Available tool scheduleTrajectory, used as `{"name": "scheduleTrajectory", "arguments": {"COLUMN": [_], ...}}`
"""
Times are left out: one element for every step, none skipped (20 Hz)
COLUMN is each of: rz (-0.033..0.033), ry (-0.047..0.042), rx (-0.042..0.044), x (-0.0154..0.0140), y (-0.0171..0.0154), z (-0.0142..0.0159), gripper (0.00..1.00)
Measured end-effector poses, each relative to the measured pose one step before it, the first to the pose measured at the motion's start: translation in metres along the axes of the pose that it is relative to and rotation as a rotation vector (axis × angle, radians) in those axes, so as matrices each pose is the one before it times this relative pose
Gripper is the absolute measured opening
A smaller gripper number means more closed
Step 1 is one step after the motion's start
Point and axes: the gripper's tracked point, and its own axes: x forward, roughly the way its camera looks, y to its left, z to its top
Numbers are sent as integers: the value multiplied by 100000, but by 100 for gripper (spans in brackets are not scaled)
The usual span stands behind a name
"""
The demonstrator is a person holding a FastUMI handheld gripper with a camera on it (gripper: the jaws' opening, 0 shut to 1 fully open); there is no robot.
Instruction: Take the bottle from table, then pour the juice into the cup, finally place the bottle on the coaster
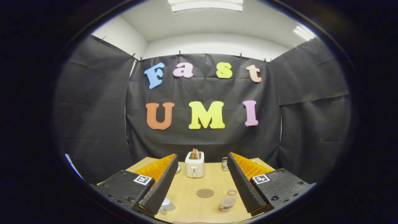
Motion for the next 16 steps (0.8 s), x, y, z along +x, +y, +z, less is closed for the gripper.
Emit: {"name": "scheduleTrajectory", "arguments": {"rz": [-513,-262,-525,-495,-496,-35,-347,-612,-592,-855,-61,328,303,-26,-12,55], "ry": [-6,-104,-66,189,-136,-57,-229,-289,-491,-19,-421,-199,222,349,197,-214], "rx": [218,59,-351,-573,-612,-319,-139,-60,-229,-31,157,284,198,45,-208,-238], "x": [63,70,40,39,23,69,117,88,50,72,75,94,64,157,105,116], "y": [-279,-141,-299,-344,-275,-202,-184,-464,-359,-512,-262,-77,-125,-416,-310,-244], "z": [-359,-417,-432,-656,-567,-563,-520,-632,-498,-637,-488,-487,-619,-864,-705,-560], "gripper": [100,100,100,100,100,100,100,100,100,100,100,100,100,100,100,100]}}
